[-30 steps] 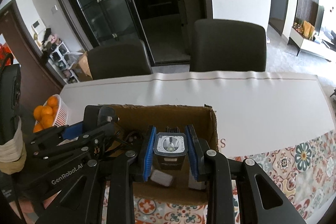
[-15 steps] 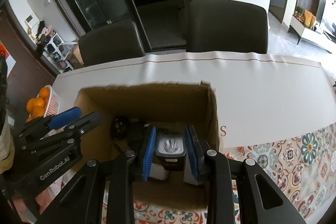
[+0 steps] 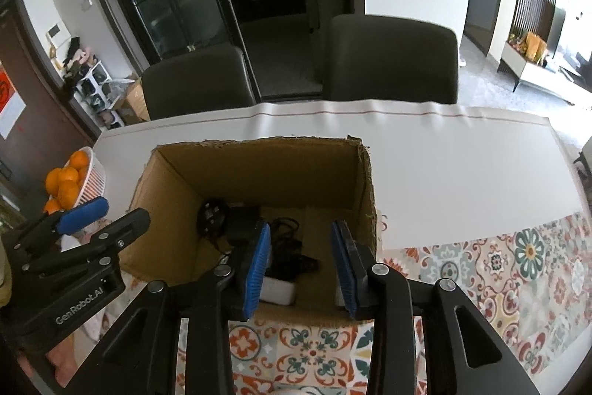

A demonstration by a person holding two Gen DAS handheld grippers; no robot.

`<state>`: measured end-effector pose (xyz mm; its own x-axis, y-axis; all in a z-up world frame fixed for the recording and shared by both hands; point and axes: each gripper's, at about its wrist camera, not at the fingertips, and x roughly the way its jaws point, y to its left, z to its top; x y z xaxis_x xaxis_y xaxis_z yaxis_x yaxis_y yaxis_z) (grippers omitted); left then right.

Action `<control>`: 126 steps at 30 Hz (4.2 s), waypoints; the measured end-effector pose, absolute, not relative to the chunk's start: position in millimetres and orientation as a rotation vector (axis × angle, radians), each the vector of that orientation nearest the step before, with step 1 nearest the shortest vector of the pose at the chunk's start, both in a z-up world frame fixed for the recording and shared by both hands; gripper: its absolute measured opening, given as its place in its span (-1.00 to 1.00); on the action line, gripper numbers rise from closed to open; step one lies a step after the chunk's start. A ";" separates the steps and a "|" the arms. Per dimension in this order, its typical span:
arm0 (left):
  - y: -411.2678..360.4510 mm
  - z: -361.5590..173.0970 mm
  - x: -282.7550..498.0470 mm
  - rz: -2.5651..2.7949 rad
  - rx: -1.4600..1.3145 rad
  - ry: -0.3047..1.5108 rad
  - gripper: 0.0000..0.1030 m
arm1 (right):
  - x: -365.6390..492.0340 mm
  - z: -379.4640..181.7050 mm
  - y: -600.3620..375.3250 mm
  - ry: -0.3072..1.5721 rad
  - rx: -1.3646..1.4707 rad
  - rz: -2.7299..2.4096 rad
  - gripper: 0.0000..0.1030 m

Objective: Organize rigid objects
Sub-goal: 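Open the right gripper releasing the gadget while the left releases the adapter, then move the right tool to the white round lamp while the left approaches the figurine, then close the right gripper on the white round lamp while the left grasps the figurine, then lift and carry the lamp with the right gripper while the left carries the figurine over the box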

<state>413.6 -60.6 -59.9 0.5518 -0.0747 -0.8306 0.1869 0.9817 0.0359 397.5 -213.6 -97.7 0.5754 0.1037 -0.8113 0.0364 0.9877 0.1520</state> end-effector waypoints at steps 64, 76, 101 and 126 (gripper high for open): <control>-2.5 -157.4 246.8 -0.097 -0.006 1.278 0.29 | 246.1 -182.2 -169.8 1.137 0.170 0.090 0.17; -5.1 -193.7 245.6 -0.102 -0.054 1.408 0.19 | 249.8 -216.9 -173.1 1.228 0.197 0.097 0.17; -4.4 -258.5 249.8 -0.071 -0.159 1.588 -0.32 | 262.0 -262.9 -172.4 1.330 0.199 0.043 0.38; -3.5 -238.3 248.0 -0.094 -0.143 1.491 -0.49 | 252.6 -259.7 -170.6 1.305 0.252 0.053 0.43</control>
<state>248.0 -3.5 -238.3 0.0785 -0.1506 -0.9855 -0.0258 0.9879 -0.1531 252.6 -170.6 -259.7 0.2660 0.1802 -0.9470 0.1026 0.9715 0.2137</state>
